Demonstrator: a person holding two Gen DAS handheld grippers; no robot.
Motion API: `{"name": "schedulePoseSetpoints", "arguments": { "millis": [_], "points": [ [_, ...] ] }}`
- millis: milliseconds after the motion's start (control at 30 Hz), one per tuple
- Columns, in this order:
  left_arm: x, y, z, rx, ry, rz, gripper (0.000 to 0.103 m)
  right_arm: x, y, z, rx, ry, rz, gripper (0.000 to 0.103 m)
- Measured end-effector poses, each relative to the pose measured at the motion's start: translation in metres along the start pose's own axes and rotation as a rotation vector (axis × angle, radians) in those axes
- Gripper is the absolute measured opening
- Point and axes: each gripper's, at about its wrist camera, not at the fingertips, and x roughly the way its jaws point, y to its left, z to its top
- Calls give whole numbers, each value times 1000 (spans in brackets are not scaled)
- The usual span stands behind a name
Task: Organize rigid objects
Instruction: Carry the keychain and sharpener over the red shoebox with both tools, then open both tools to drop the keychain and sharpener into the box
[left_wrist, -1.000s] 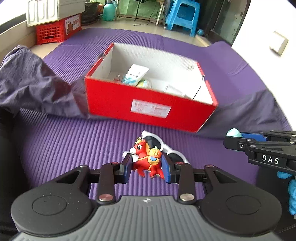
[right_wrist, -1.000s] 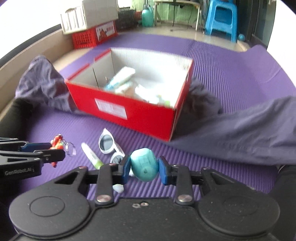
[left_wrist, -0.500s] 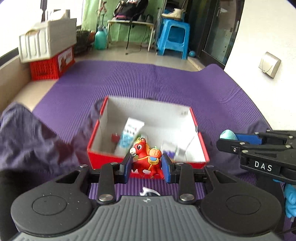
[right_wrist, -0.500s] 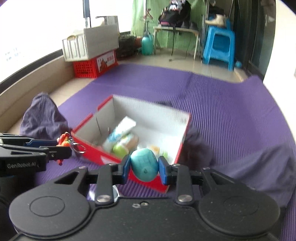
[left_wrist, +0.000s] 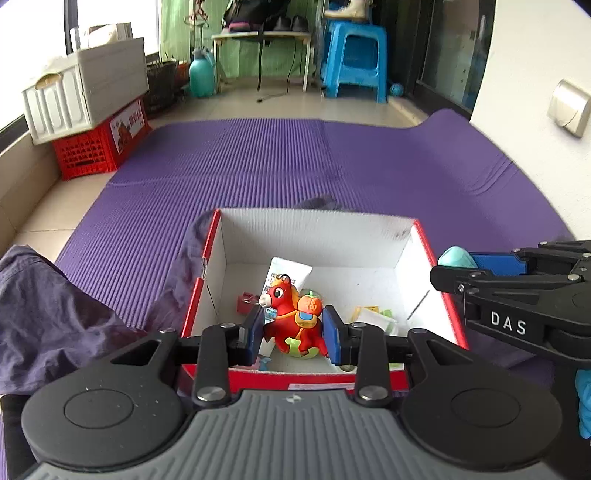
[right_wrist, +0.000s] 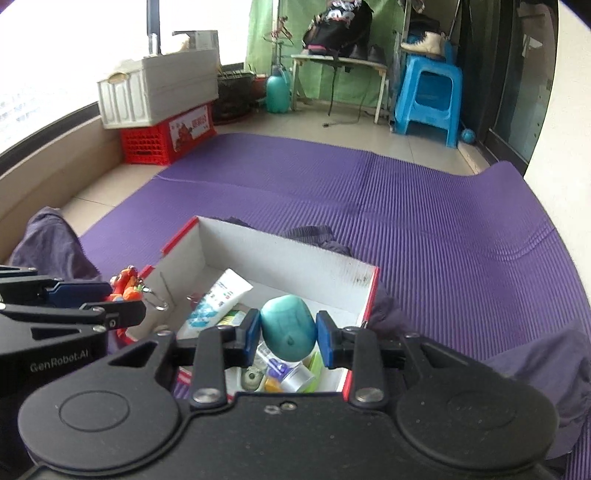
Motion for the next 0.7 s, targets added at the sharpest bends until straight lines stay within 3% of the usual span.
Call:
{"name": "schedulePoseSetpoints", "arguments": {
  "millis": [500,700],
  "points": [
    [94,-11,3,28,128,9,33,104,-18,2,108,144,-15,31],
    [120,-23,-3,73,178,-6,33,131,-13,-5,97,192,-22,30]
  ]
}}
